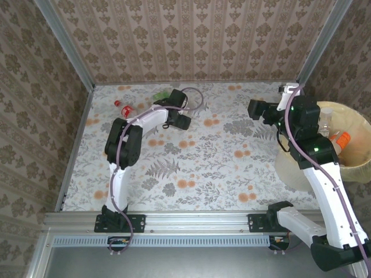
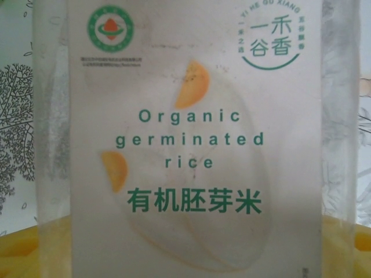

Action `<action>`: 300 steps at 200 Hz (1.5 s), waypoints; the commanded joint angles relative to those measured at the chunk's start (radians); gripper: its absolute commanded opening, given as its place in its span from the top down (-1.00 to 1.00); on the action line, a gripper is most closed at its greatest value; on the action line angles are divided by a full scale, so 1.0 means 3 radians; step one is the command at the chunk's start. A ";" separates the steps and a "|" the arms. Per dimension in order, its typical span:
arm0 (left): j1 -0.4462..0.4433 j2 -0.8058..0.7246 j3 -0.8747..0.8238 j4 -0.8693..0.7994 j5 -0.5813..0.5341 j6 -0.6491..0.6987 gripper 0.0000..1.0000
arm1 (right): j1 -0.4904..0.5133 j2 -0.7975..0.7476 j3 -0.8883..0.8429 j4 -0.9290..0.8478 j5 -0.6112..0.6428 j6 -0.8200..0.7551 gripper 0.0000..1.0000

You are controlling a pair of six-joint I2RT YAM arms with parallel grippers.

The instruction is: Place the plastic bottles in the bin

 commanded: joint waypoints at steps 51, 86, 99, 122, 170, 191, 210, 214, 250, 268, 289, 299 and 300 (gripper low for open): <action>-0.0123 -0.1235 -0.0831 0.0783 0.0431 -0.0077 -0.31 | 0.0254 0.0315 -0.0092 0.0424 -0.0120 0.0413 -1.00; -0.0306 -0.1739 -0.1175 0.1077 0.0443 -0.0063 -0.30 | 0.0327 0.0456 -0.0145 0.0738 -0.0359 0.0638 -1.00; -0.0386 -0.1896 -0.1276 0.1174 0.0403 -0.0027 -0.29 | 0.0370 0.0537 -0.0124 0.0800 -0.0495 0.0682 -1.00; -0.0515 -0.2095 -0.1410 0.1303 0.0330 0.0065 -0.29 | 0.0441 0.0695 -0.0026 0.0805 -0.0674 0.0698 -1.00; -0.0745 -0.2275 -0.1513 0.1513 0.0370 0.0223 -0.29 | 0.0610 0.1005 0.0274 0.0656 -0.0960 0.0659 -1.00; -0.0813 -0.2306 -0.1549 0.1642 0.0394 0.0254 -0.28 | 0.0671 0.1118 0.0336 0.0670 -0.0840 0.0731 -1.00; -0.0853 -0.2317 -0.1580 0.1736 0.0476 0.0255 -0.28 | 0.0682 0.1222 0.0364 0.0720 -0.0820 0.0835 -1.00; -0.0860 -0.2324 -0.1583 0.1757 0.0500 0.0252 -0.28 | 0.0686 0.1243 0.0369 0.0739 -0.0823 0.0852 -1.00; -0.0949 -0.2369 -0.1655 0.1950 0.0614 0.0229 -0.28 | 0.0696 0.1405 0.0416 0.0816 -0.0741 0.0989 -1.00; -0.0978 -0.2369 -0.1669 0.1999 0.0621 0.0211 -0.27 | 0.0699 0.1422 0.0374 0.0932 -0.0803 0.1029 -1.00; -0.0988 -0.2358 -0.1685 0.2039 0.0635 0.0198 -0.27 | 0.0701 0.1514 0.0347 0.0984 -0.0854 0.1083 -0.85; -0.0994 -0.2348 -0.1681 0.2030 0.0633 0.0203 -0.27 | 0.0698 0.1519 0.0325 0.1020 -0.0891 0.1109 -0.69; -0.0994 -0.2348 -0.1678 0.2032 0.0633 0.0203 -0.28 | 0.0697 0.1519 0.0324 0.1025 -0.0894 0.1113 -0.68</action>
